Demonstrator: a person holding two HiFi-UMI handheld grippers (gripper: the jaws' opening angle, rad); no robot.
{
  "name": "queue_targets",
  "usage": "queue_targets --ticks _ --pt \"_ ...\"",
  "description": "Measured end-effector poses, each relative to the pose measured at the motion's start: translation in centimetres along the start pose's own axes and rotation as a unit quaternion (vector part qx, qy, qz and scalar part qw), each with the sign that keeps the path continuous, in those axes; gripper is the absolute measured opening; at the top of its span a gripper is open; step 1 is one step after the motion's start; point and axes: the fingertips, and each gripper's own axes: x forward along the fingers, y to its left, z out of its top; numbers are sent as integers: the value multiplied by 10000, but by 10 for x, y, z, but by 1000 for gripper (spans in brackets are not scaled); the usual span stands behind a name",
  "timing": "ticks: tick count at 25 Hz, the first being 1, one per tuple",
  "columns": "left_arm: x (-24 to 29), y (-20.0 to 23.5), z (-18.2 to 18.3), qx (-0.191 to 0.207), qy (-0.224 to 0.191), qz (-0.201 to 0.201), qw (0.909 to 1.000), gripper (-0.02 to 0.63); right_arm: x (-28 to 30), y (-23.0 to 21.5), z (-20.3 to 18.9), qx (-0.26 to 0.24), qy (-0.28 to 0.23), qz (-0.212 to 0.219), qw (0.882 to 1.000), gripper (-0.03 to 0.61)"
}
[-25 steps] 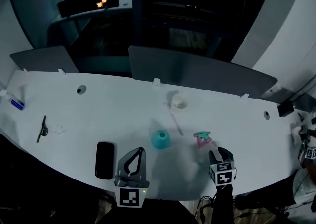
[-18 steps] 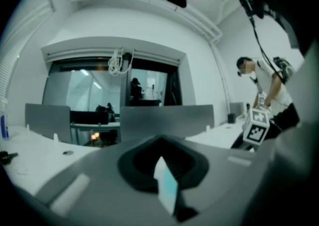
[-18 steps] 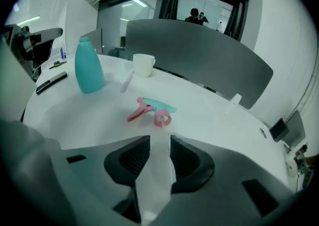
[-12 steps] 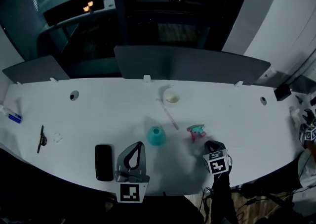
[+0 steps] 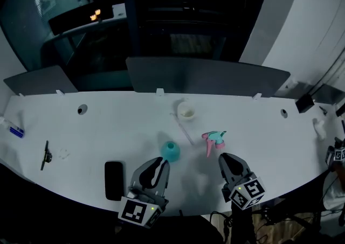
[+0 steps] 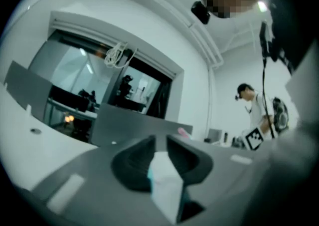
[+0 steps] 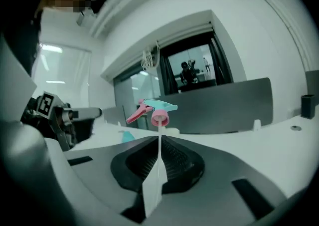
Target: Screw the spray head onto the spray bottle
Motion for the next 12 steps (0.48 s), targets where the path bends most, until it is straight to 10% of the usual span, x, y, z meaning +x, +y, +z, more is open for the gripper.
queue_targets --ticks 3,7,12 --pt "9 -30 -8 -992 375 -1007 9893 276 4 42 27 -126 -555 646 9963 23" --pt "17 -61 -14 -1792 760 -1868 9629 383 13 85 28 -196 -742 1299 9886 23" --pt "19 -43 -1 -2694 337 -1667 9479 390 19 125 15 -226 -614 1806 9814 23"
